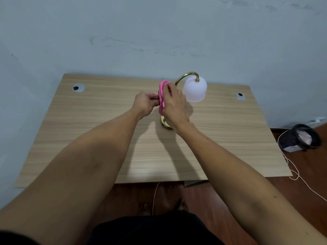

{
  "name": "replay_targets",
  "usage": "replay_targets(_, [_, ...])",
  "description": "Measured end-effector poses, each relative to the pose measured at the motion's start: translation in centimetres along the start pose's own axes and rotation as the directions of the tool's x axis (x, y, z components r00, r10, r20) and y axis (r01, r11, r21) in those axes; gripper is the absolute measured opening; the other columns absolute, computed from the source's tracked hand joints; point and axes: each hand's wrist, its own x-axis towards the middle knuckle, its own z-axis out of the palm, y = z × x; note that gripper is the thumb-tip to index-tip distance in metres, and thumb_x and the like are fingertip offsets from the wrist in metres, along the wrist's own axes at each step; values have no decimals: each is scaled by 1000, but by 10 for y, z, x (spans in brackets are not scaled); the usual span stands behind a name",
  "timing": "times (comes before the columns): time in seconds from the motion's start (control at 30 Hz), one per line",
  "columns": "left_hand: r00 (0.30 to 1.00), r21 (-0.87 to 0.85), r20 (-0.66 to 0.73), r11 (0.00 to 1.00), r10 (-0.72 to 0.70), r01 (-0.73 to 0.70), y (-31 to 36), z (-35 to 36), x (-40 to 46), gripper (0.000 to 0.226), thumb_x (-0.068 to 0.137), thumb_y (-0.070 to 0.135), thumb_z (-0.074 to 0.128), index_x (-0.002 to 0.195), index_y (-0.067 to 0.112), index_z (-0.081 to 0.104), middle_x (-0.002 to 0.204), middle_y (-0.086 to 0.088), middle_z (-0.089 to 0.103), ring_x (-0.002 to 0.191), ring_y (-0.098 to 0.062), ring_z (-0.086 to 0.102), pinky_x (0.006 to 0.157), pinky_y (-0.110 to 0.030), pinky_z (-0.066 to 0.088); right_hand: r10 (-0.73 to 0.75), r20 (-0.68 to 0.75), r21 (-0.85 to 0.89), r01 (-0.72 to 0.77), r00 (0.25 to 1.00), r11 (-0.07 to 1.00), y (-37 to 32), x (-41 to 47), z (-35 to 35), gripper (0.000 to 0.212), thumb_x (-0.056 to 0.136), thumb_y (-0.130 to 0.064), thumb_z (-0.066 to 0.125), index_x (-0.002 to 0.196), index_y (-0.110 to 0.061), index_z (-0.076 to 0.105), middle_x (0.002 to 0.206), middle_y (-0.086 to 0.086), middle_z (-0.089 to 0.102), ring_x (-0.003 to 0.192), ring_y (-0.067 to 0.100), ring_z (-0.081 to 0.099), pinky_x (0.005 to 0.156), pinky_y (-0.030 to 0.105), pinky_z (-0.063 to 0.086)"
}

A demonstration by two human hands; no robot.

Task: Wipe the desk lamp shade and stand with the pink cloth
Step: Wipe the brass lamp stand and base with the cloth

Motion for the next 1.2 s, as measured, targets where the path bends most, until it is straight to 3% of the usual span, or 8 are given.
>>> replay_targets(0.17, [1000,12,-7,1000,-11,11,-2,0,0,14,83,13,81,90,0,79,76,-8,66,76,-10,52,68,-25,41,65,-49,192,-54,997,980,3,-5,3,46,92,-7,49,137,-2,59,127,19,60,101,40,58,84,50,49])
replay_targets(0.33, [995,170,-58,983,83,-72,1,1,-4,18,84,-1,66,88,9,81,79,-10,74,79,-9,59,57,-11,36,-226,40,-83,229,973,970,3,-15,7,72,81,4,48,153,-1,48,150,17,52,118,41,55,90,50,46])
replay_targets(0.47, [998,131,-40,991,44,-38,0,2,-4,14,85,5,72,92,11,82,77,-5,73,72,-5,59,55,-4,38,38,-71,154,-27,997,988,-9,-20,16,72,85,5,57,155,-6,46,154,14,49,115,38,52,94,46,46])
replay_targets(0.57, [999,116,-27,992,44,-40,1,2,-4,14,86,8,74,97,8,83,89,-13,79,77,-7,61,71,-26,52,256,39,347,-254,966,903,-9,-7,15,64,93,2,62,154,-4,45,156,19,43,139,37,45,114,50,41])
replay_targets(0.77, [999,104,-9,994,47,-46,0,0,-3,13,85,5,76,95,9,83,86,-5,77,85,-8,64,78,-21,49,-181,-68,-67,176,981,982,3,-21,8,72,81,3,48,153,-7,50,147,15,56,111,41,58,84,50,48])
replay_targets(0.9, [999,52,34,999,15,-17,0,-2,-2,14,84,12,80,96,6,82,85,-5,76,85,-10,64,79,-24,48,133,-154,219,-98,979,971,1,-16,8,57,90,-4,56,147,-5,55,136,17,61,103,41,60,80,43,45])
replay_targets(1.07, [997,83,35,994,69,-72,2,-3,-2,19,86,9,78,104,9,82,97,-7,80,99,-16,72,85,-16,54,-173,-71,-114,165,982,980,9,-26,2,69,77,3,60,143,-14,62,141,11,61,109,39,61,71,41,41])
replay_targets(1.2, [999,82,22,995,48,-49,2,-4,0,20,87,15,79,106,8,81,93,-7,77,89,-7,63,68,-5,43,19,-40,108,-15,999,994,20,-52,10,56,87,-1,54,138,-18,68,140,7,63,118,36,59,89,49,49])
